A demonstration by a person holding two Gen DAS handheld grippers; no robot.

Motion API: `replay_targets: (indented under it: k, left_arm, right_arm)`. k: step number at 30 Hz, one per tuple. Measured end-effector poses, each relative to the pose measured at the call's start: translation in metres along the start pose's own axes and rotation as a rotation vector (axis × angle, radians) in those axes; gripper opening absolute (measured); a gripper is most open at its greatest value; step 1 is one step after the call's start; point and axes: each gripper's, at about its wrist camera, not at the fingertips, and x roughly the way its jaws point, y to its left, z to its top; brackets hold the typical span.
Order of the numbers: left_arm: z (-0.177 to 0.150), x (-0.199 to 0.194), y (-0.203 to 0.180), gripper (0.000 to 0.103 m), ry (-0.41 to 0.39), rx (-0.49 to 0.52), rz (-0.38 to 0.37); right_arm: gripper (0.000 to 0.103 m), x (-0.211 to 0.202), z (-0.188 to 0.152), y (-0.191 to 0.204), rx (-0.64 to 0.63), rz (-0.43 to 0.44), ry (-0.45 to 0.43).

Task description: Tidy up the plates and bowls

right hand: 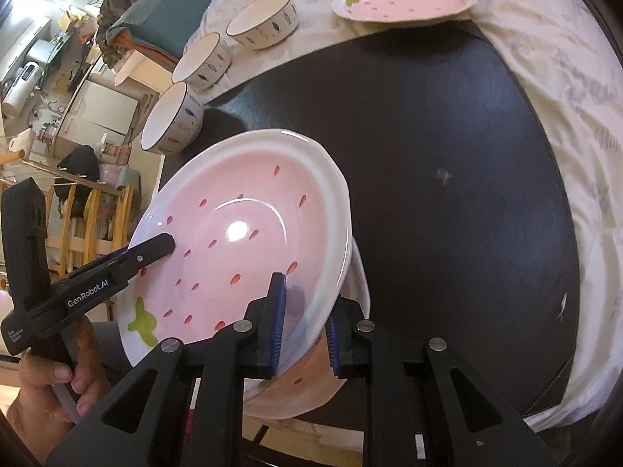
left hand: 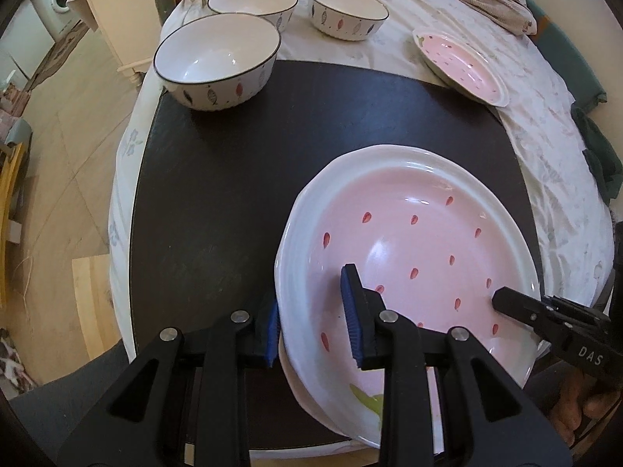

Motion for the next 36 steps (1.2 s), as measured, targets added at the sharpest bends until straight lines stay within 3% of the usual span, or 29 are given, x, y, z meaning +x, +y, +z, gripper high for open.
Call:
replay_targets:
  k: [10,19,25,27,29,31,36]
  left_arm:
    - [-0.006,0.012,0.005,0.028,0.039,-0.018,0.045]
    - [-0.009,0.025,-0.004,0.029,0.071,0.036,0.102]
    - [-0.009,0.027,-0.027,0.032,0.049,0.176,0.234]
    - [-0.011,0.028,-0.033,0.038,0.039,0.22,0.283]
    - [-0.013,0.031,-0.038,0.056,0.022,0.257,0.34]
    - [-0.012,0.034,-0.038,0.061,0.019,0.279,0.353]
    - [-0.007,0.04,-0.032,0.062,0.05,0.232,0.298]
  right_arm:
    - [0.021,0.013,-0.019,-0.001,0.029,0.029,0.073]
    - [0.02,0.024,-0.03,-0.005,0.061,0.009,0.126]
    - [0.021,0.024,-0.029,0.0,0.043,-0.024,0.133]
    - [0.021,0.024,-0.029,0.001,0.034,-0.027,0.141]
    - [0.021,0.025,-0.029,0.0,0.046,-0.02,0.15]
    - [0.022,0.024,-0.03,-0.001,0.052,-0.022,0.157]
    - [0.023,0.022,-0.029,-0.007,0.097,0.027,0.19]
